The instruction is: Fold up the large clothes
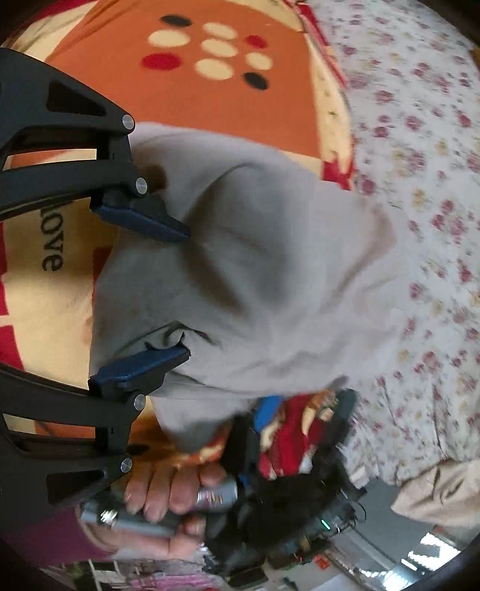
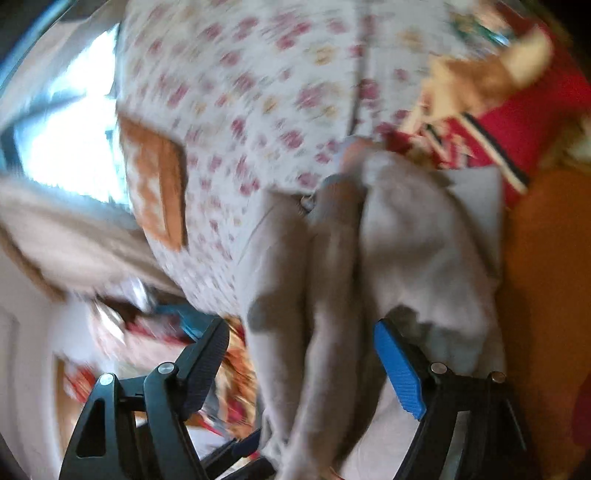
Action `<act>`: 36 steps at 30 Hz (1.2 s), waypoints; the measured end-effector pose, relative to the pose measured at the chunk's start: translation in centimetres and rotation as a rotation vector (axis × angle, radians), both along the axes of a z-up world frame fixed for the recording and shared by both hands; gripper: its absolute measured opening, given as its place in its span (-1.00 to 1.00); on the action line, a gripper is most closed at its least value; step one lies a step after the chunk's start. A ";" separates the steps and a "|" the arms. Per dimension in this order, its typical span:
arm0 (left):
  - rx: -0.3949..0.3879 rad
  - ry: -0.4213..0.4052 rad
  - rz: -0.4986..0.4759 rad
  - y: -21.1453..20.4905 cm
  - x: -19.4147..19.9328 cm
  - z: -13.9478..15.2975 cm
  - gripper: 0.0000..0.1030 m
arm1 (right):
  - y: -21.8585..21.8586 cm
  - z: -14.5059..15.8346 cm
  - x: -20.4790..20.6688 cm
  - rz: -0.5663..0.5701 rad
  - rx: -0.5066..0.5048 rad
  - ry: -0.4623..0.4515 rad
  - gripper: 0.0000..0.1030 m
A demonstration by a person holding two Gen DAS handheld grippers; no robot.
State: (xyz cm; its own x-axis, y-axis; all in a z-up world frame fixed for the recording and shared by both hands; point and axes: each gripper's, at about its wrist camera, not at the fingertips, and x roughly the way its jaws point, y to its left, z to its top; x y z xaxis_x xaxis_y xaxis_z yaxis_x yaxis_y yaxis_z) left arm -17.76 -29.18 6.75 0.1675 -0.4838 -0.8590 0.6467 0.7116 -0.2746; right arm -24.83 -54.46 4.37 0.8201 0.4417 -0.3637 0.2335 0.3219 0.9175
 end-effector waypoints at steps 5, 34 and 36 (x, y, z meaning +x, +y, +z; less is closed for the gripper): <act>0.001 -0.016 0.021 -1.6 -0.3 -0.6 0.14 | 2.9 1.2 2.5 0.101 -0.222 0.057 0.43; -0.066 -0.035 0.075 0.6 2.9 2.3 0.19 | 4.8 2.3 3.1 0.170 -0.444 0.143 0.38; -0.057 -0.033 0.084 0.7 3.0 2.4 0.19 | 5.6 1.3 4.1 0.190 -0.441 0.153 -0.14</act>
